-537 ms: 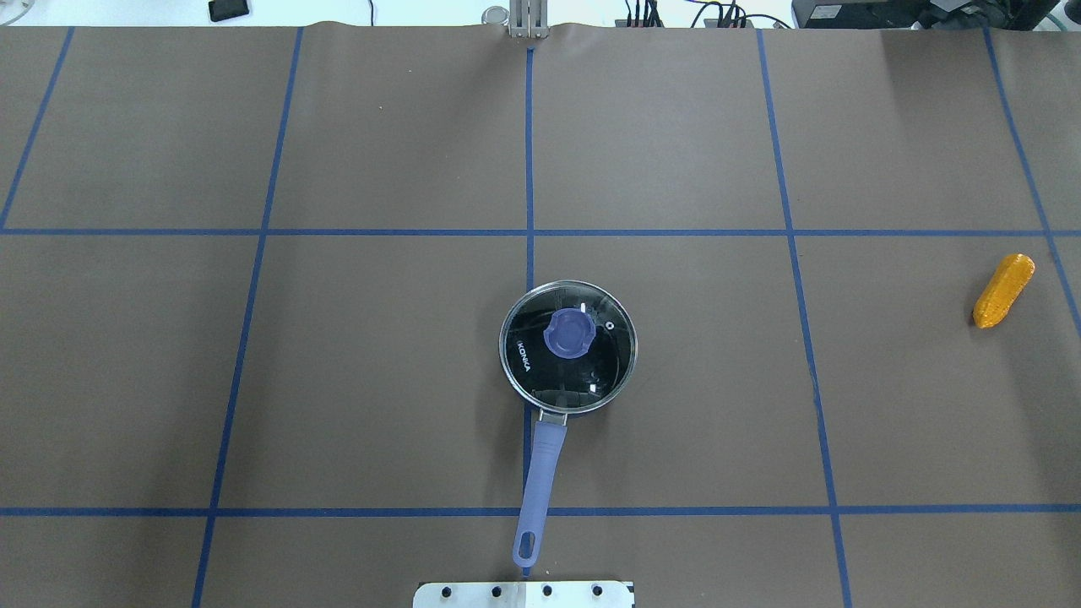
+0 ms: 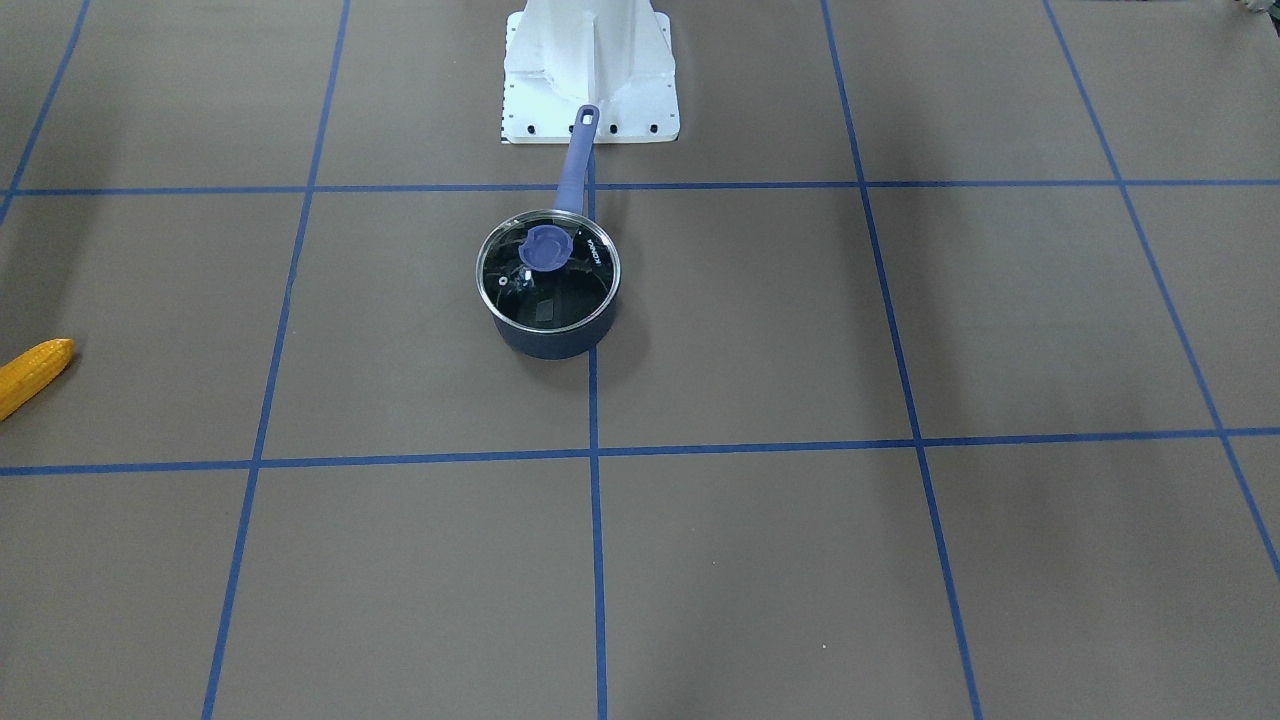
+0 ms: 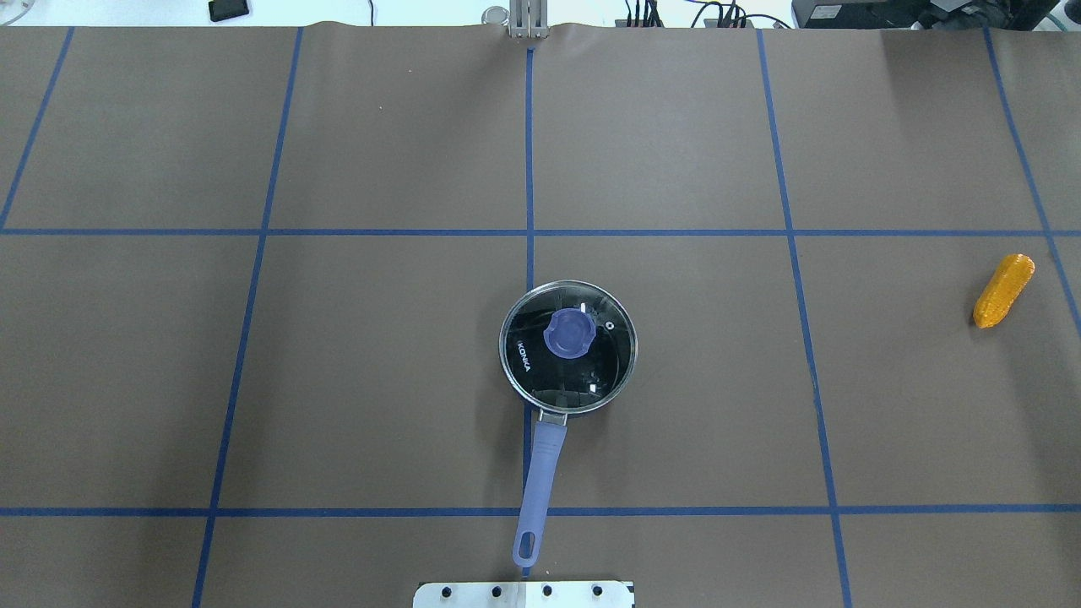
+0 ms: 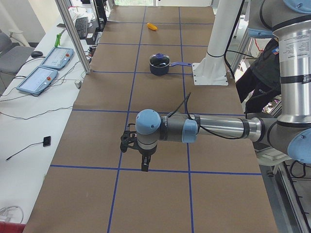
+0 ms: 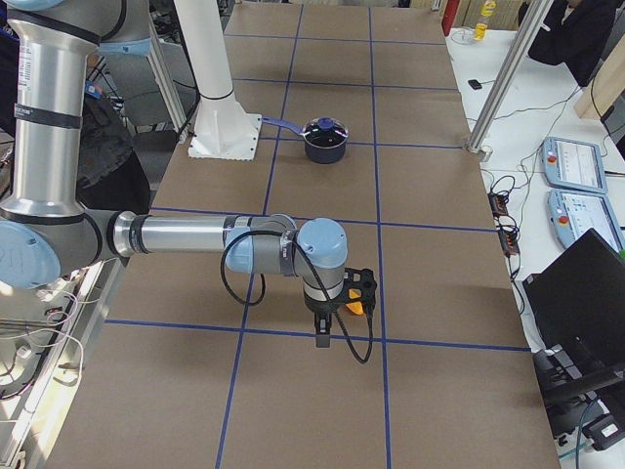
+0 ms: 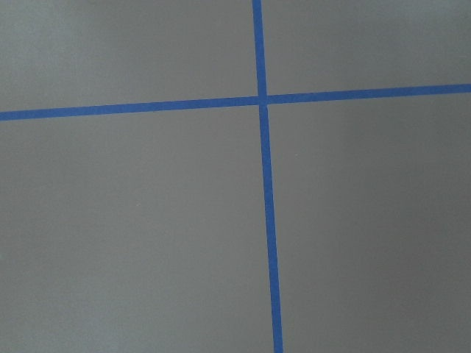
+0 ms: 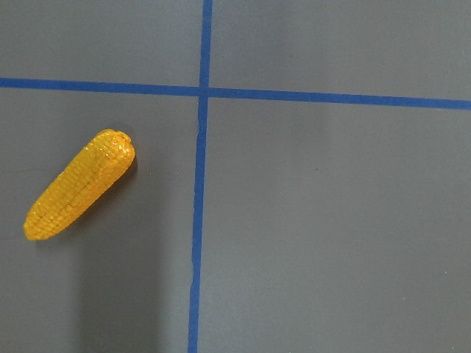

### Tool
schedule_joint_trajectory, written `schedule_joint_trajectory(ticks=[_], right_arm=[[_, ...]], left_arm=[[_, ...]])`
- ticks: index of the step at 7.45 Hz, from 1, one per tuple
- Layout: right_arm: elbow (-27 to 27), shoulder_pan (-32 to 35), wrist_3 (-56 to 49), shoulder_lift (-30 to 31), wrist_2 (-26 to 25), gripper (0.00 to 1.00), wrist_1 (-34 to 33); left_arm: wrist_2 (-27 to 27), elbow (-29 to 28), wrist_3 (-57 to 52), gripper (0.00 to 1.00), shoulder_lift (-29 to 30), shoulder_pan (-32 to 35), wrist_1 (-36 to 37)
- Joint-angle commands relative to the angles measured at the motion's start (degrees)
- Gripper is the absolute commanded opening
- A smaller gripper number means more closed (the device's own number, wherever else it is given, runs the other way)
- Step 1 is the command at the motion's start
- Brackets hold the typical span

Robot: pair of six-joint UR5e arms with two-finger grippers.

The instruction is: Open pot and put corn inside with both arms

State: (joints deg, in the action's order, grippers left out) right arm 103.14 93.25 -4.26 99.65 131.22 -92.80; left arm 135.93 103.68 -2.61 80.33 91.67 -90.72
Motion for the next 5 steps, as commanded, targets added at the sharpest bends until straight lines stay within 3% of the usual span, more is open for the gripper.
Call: schedule_joint_trajectory(ticks=[1,3,5], right_arm=[[1.54,-0.44,0.21,-0.07,0.0,1.0,-0.1],[2.68,-0.44,0.83,-0.43,2.89,1.0,7.92],[1.19,-0.44,1.18,-0.42,5.26,1.0,15.17]], left_arm=[[0.03,0.73,0.06,0.99,0.09,-1.39,-3.3],[0.12,1.35,0.15,0.99,2.36,-1.75,-7.16],[0.21,0.21,0.59,0.99,4.46,-3.32,-17.43]])
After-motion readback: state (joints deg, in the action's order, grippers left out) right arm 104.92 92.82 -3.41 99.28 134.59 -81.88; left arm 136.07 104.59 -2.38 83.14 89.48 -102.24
